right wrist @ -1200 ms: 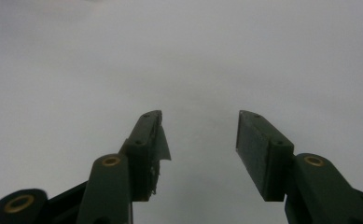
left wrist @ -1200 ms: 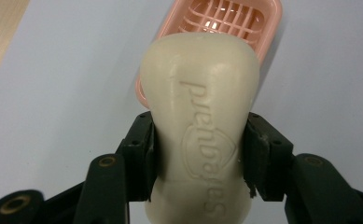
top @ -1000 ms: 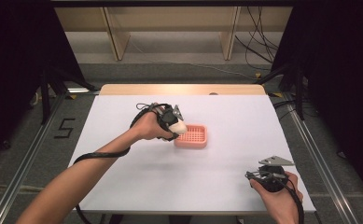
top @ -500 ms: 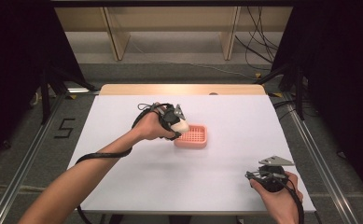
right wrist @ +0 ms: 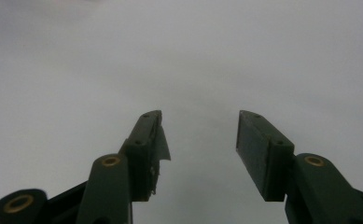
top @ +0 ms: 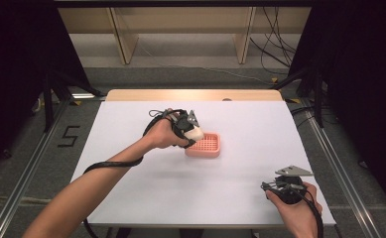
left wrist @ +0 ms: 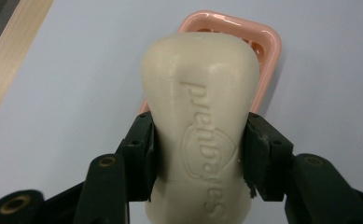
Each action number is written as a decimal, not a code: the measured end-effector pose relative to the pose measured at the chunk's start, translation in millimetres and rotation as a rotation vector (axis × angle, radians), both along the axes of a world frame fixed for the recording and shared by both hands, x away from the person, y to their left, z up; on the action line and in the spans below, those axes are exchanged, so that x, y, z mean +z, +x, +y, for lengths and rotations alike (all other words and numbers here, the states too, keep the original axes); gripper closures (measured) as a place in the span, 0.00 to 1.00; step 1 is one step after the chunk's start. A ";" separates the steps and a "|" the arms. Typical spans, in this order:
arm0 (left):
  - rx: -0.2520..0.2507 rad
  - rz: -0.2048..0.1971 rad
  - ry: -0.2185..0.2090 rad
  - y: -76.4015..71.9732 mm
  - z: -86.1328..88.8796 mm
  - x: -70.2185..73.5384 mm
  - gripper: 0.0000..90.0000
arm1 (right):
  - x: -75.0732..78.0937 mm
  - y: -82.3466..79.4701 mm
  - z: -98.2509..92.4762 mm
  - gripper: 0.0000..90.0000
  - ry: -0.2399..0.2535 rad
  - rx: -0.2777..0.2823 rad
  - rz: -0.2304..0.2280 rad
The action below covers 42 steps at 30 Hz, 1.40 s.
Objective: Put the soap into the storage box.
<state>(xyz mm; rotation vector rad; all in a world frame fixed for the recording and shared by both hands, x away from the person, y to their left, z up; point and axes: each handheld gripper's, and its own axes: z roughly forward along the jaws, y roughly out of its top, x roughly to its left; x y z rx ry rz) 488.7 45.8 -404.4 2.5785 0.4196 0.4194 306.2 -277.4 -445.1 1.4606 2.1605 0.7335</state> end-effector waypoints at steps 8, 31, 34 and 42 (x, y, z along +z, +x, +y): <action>-0.003 -0.003 -0.010 0.9 -3.7 -1.8 0.55 | -0.1 0.1 0.4 0.57 0.005 -0.001 -0.001; -0.014 -0.012 -0.033 5.2 -10.0 -7.0 0.55 | 0.3 -0.2 1.1 0.56 0.003 -0.002 -0.013; -0.013 -0.012 -0.041 6.1 -11.0 -8.2 0.55 | 0.3 0.1 0.9 0.56 0.007 0.001 -0.012; -0.012 -0.010 -0.040 8.1 -14.1 -11.5 0.55 | 1.0 -0.1 1.1 0.56 0.005 0.004 -0.014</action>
